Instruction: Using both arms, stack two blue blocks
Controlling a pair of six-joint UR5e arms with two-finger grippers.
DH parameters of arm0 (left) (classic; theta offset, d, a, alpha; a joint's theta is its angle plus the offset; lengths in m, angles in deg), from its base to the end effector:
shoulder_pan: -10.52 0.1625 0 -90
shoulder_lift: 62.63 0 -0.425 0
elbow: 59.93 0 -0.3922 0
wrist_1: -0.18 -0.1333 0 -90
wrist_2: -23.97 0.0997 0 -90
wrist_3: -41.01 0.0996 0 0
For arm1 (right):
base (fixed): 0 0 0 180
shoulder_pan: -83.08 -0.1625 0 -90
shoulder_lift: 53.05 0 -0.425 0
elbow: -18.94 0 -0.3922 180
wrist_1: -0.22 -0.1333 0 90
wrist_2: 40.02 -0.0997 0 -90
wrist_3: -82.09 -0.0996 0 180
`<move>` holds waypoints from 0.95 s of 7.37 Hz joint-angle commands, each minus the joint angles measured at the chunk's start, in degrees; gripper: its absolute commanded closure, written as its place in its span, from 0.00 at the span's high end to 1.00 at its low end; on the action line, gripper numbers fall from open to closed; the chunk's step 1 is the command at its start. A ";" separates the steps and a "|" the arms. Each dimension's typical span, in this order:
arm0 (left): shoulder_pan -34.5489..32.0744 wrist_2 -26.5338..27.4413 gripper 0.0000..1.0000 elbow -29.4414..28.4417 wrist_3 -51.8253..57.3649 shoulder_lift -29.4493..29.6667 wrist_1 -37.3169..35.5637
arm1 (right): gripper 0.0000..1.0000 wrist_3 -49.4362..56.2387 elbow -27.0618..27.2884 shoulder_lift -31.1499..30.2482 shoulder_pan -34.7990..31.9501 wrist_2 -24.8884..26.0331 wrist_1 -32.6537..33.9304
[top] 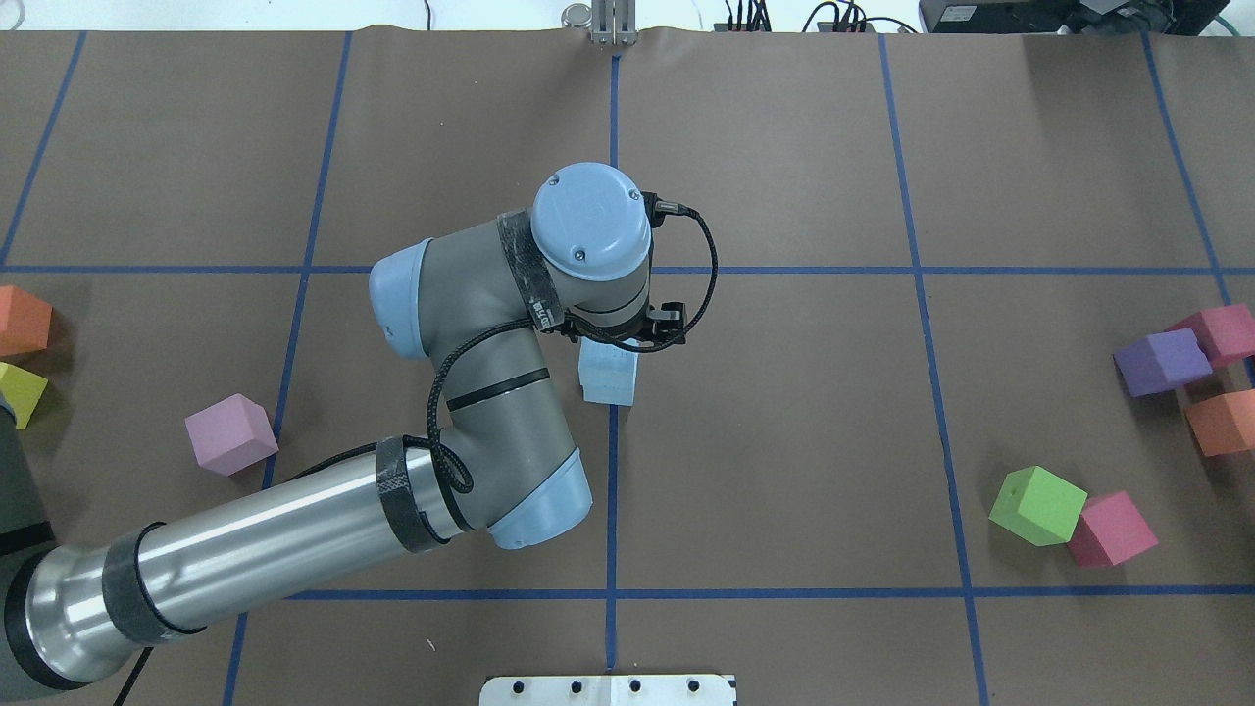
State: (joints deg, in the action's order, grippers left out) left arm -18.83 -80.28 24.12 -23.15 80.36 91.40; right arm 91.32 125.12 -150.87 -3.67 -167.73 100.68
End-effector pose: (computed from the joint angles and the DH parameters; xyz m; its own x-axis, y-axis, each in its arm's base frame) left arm 0.5961 -0.4600 0.1212 0.6596 0.1138 -0.7430 0.0305 0.9836 0.1777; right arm 0.0481 -0.4304 0.6089 0.7718 -0.1822 0.6092 0.1828 0.9812 0.0619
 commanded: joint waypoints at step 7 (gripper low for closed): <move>-25.37 -17.36 0.98 19.22 32.80 -25.35 -7.20 | 1.00 1.05 -0.18 -0.09 -0.08 -0.88 0.00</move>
State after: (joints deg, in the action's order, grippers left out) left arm -38.51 -94.12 42.17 0.70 61.07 84.19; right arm 92.02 124.89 -150.89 -3.70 -168.35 100.68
